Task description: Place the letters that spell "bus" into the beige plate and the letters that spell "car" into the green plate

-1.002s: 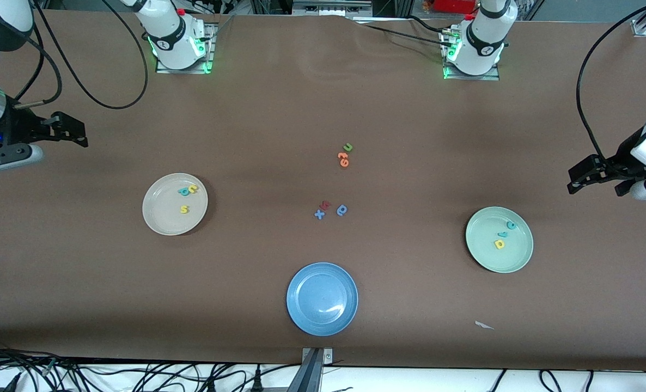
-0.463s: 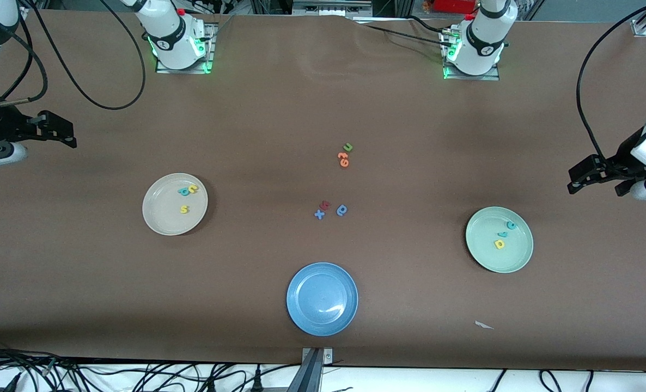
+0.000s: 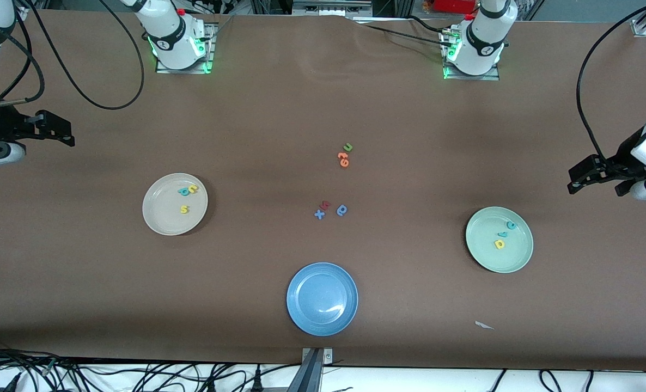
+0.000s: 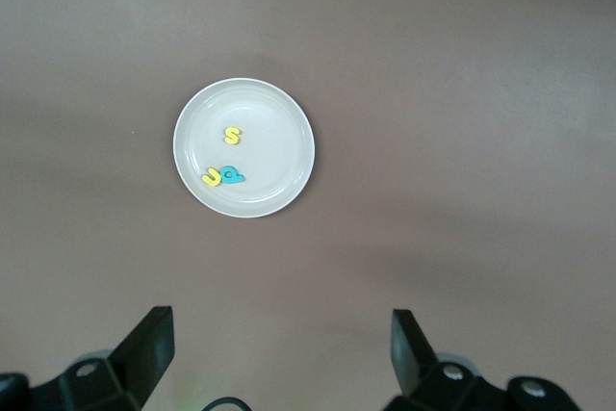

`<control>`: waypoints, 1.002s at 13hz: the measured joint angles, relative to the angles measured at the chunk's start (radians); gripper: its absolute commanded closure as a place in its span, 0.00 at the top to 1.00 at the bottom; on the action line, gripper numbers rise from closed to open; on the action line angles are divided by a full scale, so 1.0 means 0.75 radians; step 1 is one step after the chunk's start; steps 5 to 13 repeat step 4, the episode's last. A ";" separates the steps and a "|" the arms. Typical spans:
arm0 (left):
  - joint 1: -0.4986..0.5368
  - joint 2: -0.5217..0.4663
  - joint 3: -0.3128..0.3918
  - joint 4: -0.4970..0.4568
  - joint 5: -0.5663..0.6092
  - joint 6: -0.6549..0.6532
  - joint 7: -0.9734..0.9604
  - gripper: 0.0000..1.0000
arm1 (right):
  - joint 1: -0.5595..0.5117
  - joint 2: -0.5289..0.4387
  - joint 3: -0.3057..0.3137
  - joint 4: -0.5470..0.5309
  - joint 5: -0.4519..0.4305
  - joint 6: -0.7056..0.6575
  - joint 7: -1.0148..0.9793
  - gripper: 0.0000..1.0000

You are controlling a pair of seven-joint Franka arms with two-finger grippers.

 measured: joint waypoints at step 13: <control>0.000 0.004 0.000 0.000 0.000 0.000 0.000 1.00 | 0.000 0.000 0.000 0.000 0.000 -0.002 0.013 1.00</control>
